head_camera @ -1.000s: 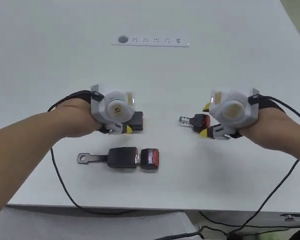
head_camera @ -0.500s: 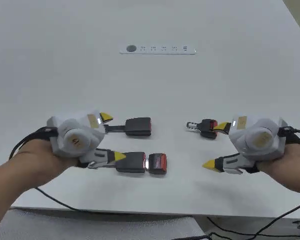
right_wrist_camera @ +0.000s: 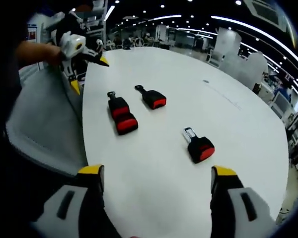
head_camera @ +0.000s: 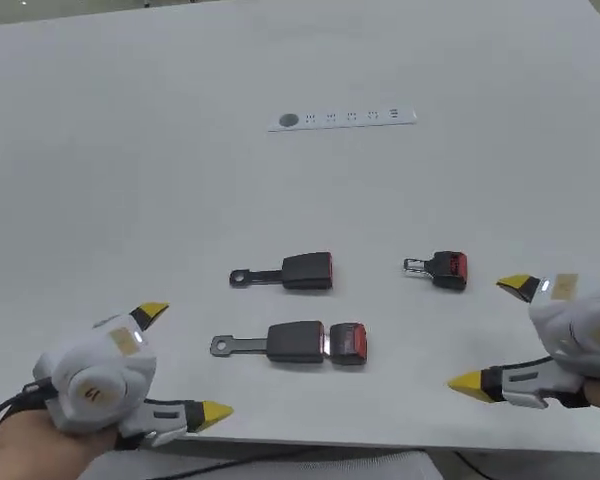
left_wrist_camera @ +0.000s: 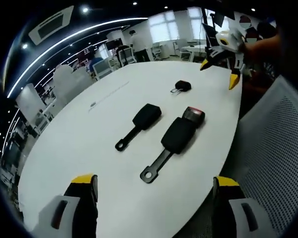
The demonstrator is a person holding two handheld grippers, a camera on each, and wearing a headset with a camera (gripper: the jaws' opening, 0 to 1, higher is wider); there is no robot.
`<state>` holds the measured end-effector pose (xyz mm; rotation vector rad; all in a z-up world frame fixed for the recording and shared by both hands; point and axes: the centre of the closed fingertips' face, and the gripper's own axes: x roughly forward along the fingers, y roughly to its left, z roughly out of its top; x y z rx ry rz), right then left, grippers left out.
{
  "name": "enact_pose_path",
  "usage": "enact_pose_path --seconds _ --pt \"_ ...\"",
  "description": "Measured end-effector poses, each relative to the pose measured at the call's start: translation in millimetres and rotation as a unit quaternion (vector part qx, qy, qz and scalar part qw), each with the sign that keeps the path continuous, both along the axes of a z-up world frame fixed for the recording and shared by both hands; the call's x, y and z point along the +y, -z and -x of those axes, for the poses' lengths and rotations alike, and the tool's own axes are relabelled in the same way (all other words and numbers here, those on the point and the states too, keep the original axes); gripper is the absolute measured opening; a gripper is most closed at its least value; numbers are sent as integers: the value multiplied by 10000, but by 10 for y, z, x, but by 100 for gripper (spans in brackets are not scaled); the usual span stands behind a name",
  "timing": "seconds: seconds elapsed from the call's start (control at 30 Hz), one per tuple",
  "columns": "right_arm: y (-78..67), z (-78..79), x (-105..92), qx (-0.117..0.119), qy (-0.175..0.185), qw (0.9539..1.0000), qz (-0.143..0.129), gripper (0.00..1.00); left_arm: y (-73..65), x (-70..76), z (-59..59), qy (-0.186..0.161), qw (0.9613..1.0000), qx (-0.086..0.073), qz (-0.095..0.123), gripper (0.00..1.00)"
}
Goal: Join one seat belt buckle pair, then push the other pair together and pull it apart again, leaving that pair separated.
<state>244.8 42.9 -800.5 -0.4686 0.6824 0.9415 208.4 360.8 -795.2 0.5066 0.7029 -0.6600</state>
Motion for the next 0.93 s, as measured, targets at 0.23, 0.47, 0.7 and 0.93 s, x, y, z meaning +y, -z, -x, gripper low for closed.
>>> enact_pose_path --seconds 0.23,0.47,0.7,0.93 --pt "-24 -143 -102 108 946 9941 -526 100 7 32 32 53 10000 53 34 100" --pt "-28 -90 -60 133 1063 9920 -661 100 -12 -3 11 135 9999 45 4 100" --pt "-59 -181 -209 -241 1504 9875 -393 100 41 -90 115 277 9996 61 0 100" --pt "-89 -173 -109 -170 1528 9869 -495 100 -27 -155 145 65 9994 -71 319 100"
